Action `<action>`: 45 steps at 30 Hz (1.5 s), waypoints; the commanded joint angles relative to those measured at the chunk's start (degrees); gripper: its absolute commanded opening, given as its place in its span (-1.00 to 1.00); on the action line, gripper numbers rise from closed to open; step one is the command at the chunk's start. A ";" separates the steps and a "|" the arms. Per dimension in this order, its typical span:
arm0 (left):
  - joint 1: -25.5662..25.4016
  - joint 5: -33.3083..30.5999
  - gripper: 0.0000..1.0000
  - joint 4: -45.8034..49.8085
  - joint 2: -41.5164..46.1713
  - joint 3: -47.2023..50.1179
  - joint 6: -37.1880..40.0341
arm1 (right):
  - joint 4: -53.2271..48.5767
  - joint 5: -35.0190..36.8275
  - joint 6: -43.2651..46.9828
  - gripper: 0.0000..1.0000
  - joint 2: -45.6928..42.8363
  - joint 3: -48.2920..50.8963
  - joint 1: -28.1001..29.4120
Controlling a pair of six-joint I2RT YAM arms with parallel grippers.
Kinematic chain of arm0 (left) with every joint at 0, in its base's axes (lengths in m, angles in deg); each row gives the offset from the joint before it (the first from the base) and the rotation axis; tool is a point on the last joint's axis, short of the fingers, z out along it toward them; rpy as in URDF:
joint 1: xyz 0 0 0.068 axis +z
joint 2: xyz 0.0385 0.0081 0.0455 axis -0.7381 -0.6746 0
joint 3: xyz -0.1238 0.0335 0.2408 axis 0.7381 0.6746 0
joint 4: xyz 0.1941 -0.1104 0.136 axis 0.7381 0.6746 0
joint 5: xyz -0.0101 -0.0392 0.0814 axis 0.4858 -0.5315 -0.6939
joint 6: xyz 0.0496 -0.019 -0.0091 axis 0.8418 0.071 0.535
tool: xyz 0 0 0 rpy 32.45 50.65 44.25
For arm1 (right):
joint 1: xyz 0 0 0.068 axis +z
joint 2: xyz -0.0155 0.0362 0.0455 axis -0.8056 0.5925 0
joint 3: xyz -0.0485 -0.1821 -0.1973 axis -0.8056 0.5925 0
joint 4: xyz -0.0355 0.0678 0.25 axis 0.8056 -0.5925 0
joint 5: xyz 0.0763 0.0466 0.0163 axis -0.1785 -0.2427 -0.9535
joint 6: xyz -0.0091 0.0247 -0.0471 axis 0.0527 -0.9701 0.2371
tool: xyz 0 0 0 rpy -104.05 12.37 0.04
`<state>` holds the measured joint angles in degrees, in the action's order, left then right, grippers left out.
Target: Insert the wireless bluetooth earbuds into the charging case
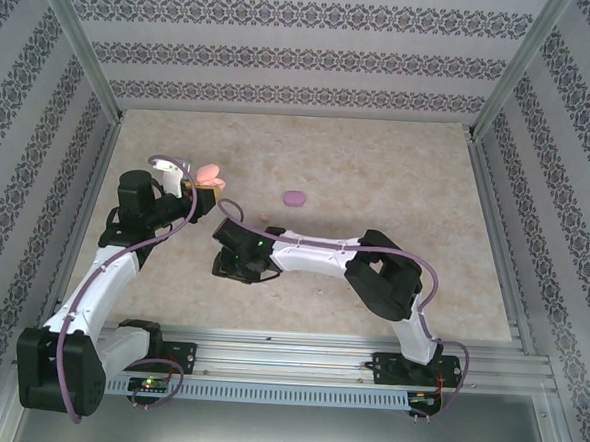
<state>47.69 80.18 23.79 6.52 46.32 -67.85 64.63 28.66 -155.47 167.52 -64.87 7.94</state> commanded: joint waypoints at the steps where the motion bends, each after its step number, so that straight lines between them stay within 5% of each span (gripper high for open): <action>1: 0.77 -1.16 -0.36 0.97 1.61 0.21 1.52 | -3.40 1.00 2.74 -0.13 1.56 -2.67 -0.95; 31: 0.76 -2.14 -0.36 2.19 2.25 1.29 2.93 | -7.44 -0.58 1.37 -0.07 7.63 -9.14 0.32; 45: 0.77 -2.31 -0.36 2.11 2.37 1.90 3.01 | -22.42 3.26 9.09 -0.25 15.05 -22.78 -0.08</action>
<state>48.33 76.51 25.94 8.07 47.44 -65.95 48.18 29.18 -150.32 180.15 -84.31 8.31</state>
